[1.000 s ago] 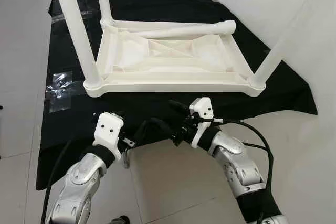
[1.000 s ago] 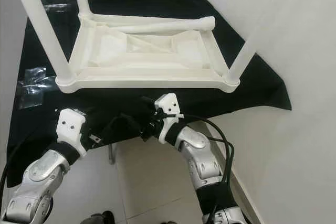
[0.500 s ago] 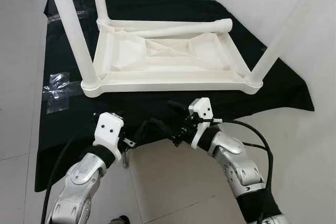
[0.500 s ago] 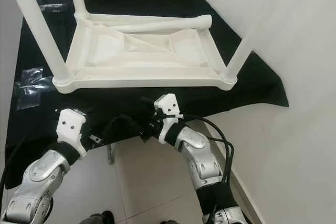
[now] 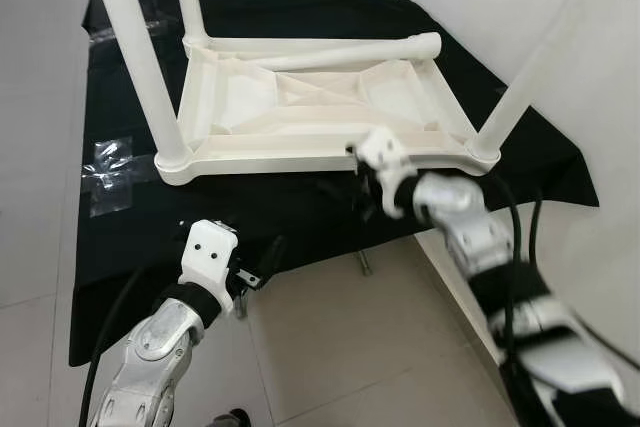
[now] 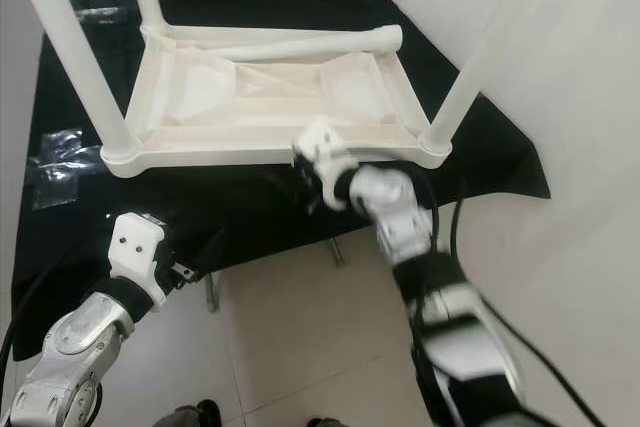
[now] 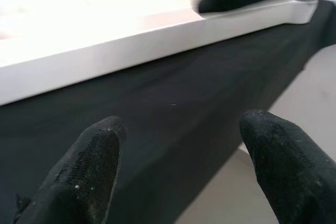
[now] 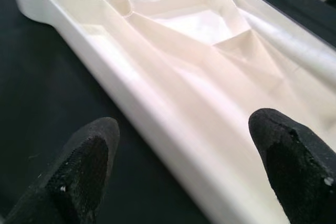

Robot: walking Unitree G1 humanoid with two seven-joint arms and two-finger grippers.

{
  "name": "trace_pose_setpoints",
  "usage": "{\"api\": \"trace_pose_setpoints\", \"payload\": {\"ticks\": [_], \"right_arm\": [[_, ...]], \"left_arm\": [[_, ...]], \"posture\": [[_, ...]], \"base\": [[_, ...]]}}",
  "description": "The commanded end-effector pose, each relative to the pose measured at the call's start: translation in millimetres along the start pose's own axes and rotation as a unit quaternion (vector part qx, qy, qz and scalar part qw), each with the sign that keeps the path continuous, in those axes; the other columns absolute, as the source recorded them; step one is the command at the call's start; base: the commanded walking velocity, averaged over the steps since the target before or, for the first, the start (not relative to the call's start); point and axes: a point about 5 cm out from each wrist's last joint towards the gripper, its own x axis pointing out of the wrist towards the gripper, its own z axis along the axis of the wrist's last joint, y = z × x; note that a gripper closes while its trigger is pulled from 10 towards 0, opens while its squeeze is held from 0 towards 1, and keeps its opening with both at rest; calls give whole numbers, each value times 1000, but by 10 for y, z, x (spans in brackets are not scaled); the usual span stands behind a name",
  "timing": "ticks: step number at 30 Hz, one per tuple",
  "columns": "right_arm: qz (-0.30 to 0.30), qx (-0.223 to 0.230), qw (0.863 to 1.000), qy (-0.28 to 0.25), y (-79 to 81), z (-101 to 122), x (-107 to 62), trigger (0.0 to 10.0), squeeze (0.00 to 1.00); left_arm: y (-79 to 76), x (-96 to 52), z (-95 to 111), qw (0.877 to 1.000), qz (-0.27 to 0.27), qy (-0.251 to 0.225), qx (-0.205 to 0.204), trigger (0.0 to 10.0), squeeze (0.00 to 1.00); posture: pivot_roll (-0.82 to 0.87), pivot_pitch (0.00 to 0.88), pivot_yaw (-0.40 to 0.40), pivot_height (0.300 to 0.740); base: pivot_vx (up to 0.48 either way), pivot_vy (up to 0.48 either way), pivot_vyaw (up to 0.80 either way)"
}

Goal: Building children table

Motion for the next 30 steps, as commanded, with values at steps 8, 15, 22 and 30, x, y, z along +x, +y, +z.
{"api": "trace_pose_setpoints", "payload": {"ticks": [8, 15, 22, 30], "right_arm": [[51, -29, 996, 68, 66, 29, 177, 10000, 0], [72, -91, 984, 132, 30, 90, 282, 10000, 0], [32, -85, 972, 218, -109, 14, 224, 0, 0], [33, -6, 976, 214, -115, 33, 221, 0, 0]], "left_arm": [[-11, -49, 154, 1000, 2, -12, -5, 10000, 0], [60, -75, 360, 999, 14, -34, -5, 10000, 0], [-35, -111, 327, 1000, 5, -24, -3, 10000, 0], [-97, -89, 339, 1000, -7, -17, -3, 10000, 0]], "posture": [[134, 314, -132, 740], [156, 344, -138, 740], [158, 331, -150, 740], [163, 315, -144, 740]], "base": [[0, 0, 0], [0, 0, 0], [0, 0, 0], [0, 0, 0]]}}
